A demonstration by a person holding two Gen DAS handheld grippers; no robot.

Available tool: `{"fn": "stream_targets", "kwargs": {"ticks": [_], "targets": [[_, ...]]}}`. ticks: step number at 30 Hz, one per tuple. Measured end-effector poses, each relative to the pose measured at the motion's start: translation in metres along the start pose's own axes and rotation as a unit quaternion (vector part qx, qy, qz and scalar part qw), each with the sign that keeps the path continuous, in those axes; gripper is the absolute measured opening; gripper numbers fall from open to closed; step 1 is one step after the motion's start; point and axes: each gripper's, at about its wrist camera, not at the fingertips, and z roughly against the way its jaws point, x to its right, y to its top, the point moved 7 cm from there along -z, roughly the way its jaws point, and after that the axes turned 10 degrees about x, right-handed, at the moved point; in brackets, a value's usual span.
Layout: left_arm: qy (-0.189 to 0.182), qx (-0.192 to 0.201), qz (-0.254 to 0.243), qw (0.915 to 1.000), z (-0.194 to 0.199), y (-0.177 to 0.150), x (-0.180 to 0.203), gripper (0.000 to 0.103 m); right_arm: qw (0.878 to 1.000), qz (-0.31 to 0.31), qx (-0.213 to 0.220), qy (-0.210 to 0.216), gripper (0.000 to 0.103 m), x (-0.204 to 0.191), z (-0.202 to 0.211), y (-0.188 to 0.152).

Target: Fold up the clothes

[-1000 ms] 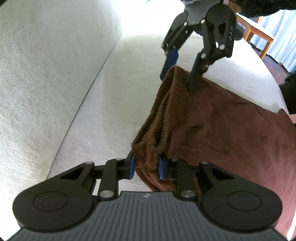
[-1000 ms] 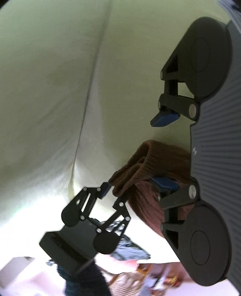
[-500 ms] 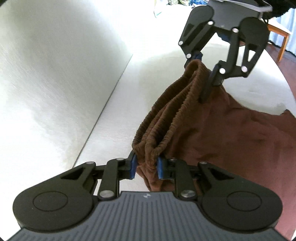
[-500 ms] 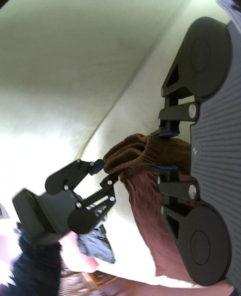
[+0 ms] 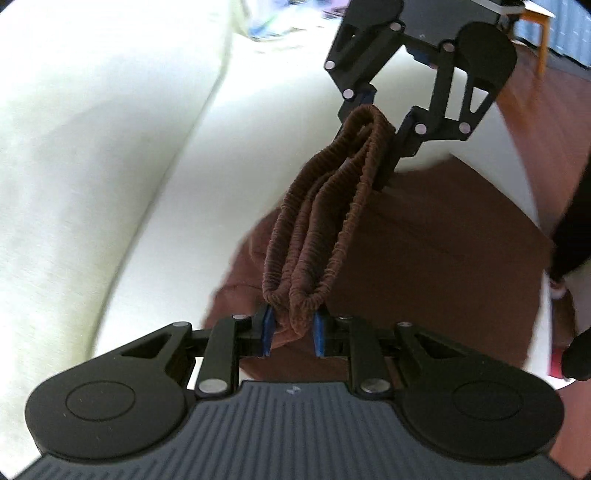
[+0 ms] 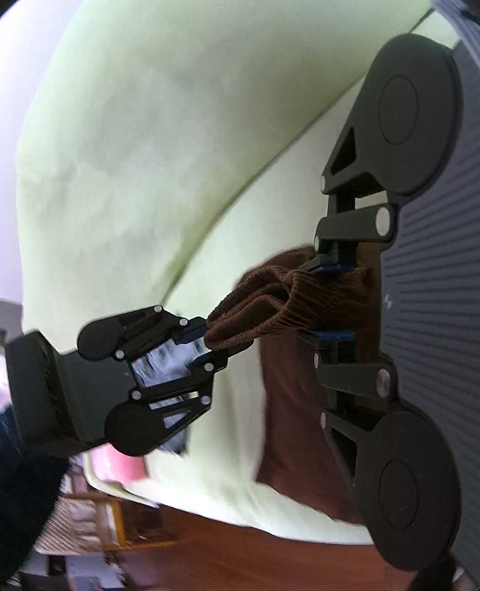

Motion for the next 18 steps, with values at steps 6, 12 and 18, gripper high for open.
{"fn": "stream_targets", "kwargs": {"ticks": [6, 12, 18], "targets": [[-0.021, 0.022, -0.003, 0.9995, 0.001, -0.032, 0.026, 0.024, 1.000, -0.005, -0.015, -0.025, 0.024, -0.054, 0.003, -0.005], [-0.019, 0.040, -0.024, 0.9988, 0.006, -0.054, 0.036, 0.024, 0.998, 0.000, -0.021, -0.055, 0.024, -0.101, 0.006, -0.007], [-0.001, 0.020, -0.067, 0.9975, -0.012, -0.081, 0.051, 0.030, 0.995, 0.046, -0.075, -0.050, 0.034, -0.143, -0.007, -0.036]]}}
